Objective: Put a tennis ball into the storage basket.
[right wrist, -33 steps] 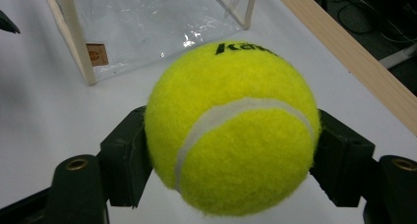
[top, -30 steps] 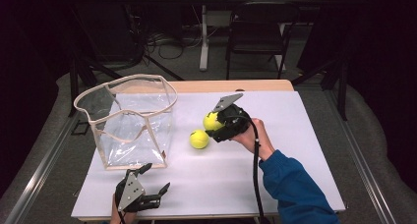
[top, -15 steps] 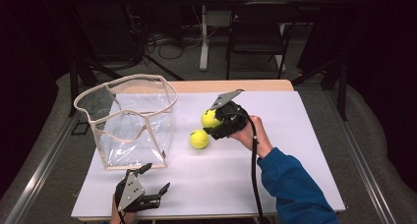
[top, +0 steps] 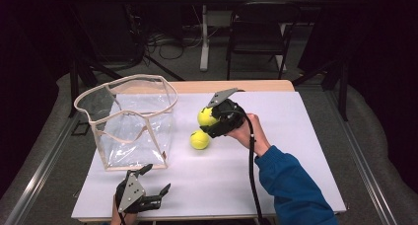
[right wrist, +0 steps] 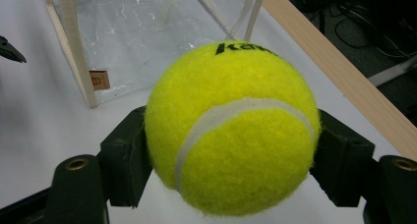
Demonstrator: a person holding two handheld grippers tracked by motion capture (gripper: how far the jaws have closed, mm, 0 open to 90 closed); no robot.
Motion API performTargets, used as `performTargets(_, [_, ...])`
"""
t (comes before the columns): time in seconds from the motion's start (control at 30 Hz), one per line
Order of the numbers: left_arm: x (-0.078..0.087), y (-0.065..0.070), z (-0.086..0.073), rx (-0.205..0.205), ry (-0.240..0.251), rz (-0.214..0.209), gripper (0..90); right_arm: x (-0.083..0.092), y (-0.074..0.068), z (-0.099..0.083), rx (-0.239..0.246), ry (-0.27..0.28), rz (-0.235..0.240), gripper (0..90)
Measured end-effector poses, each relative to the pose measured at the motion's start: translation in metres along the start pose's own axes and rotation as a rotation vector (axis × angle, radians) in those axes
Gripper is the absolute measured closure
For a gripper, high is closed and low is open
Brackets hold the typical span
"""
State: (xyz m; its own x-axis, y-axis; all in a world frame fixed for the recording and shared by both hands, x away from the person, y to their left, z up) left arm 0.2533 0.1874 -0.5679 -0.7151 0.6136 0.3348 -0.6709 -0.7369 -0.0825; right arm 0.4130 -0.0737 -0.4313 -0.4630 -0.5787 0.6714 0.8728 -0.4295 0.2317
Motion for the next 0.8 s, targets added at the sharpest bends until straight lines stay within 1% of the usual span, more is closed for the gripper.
performTargets(0.17, [0.0, 0.001, 0.0, 0.002, 0.003, -0.004, 16.1, 0.0, 0.0, 0.004, 0.005, 0.002, -0.003, 26.0])
performTargets(0.5, [0.0, 0.0, 0.0, -0.001, 0.007, -0.005, 16.1, -0.002, 0.001, 0.016, 0.018, 0.009, 0.004, 26.0])
performTargets(0.63, [0.0, 0.001, 0.0, 0.001, 0.006, -0.005, 16.1, -0.004, 0.001, 0.02, 0.032, 0.012, 0.002, 26.0])
performTargets(0.8, [0.0, 0.001, 0.0, -0.002, 0.01, -0.005, 16.1, -0.004, 0.002, 0.022, 0.027, 0.01, 0.003, 26.0])
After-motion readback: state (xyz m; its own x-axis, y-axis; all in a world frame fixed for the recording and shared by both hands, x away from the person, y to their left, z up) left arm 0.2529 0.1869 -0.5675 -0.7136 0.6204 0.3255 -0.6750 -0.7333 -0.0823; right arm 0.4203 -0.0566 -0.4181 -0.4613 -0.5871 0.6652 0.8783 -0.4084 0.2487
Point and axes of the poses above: each handheld gripper's, and its own axes: x roughly backward along the jaws, z roughly out of its top, y roughly to its right, the point moved 3 cm from there along -x, roughly forward along the jaws, and after that the axes turned 7 degrees about x, right-handed, at the moved point
